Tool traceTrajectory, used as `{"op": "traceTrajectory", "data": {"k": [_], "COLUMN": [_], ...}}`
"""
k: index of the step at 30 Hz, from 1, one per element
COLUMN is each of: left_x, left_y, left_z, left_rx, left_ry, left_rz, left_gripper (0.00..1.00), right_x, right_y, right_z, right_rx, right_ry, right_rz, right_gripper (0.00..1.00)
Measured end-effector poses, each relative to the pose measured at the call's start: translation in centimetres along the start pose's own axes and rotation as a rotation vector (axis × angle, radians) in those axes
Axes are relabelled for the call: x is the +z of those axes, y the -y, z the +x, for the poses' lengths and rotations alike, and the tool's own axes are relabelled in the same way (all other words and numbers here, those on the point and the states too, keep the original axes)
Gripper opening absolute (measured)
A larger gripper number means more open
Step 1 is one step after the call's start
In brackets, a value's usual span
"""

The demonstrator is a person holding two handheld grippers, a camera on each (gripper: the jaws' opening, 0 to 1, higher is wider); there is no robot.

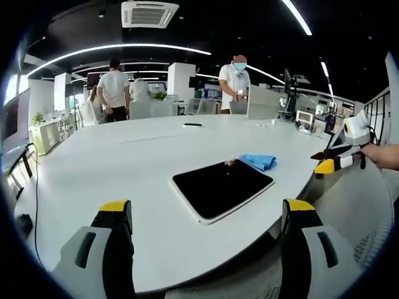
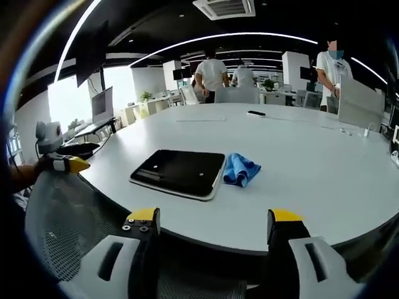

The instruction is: Wipe the mirror surface with the cleaning cloth until all visible marks leave the cleaned area.

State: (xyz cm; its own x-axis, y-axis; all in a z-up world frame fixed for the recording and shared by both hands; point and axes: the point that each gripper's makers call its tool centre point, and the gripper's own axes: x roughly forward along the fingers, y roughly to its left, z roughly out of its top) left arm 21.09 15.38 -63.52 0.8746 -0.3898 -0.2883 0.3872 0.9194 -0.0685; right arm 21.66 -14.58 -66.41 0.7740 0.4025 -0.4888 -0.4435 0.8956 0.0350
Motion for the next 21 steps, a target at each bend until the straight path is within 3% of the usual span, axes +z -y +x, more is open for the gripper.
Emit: {"op": "traceTrajectory", "data": {"k": [2,3,11,16,21], "left_x": [0.0,0.0,0.0,0.0,0.0], "left_y": [0.1,0.1,0.1,0.1,0.0], "left_z": [0.0,0.0,0.0,0.0,0.0], "left_rx": [-0.003,-0.002,-0.005,-0.006,0.001], "left_ry": [0.002,0.0,-0.003,0.0,0.0], "left_rz": [-0.001,-0.001,-0.001,-0.002,-0.004], "left_gripper": [0.99,0.99,0.99,0.99,0.99], "right_x": [0.9,1.2,4.9,5.2,6.1], "right_y": [0.8,0.8,2.2,2.4,2.7], "right_z": [0.0,0.1,2.3,4.1,5.9], "right_rx": [-0.023,-0.02,0.007,0.031,0.05], "right_ry": [0.009,0.014,0.069,0.047,0.046], "right_rz": [-0.082,-0.076,-0.082,-0.117,-0.098], "right_gripper": [0.49,0.45,0.42,0.38,0.34]}}
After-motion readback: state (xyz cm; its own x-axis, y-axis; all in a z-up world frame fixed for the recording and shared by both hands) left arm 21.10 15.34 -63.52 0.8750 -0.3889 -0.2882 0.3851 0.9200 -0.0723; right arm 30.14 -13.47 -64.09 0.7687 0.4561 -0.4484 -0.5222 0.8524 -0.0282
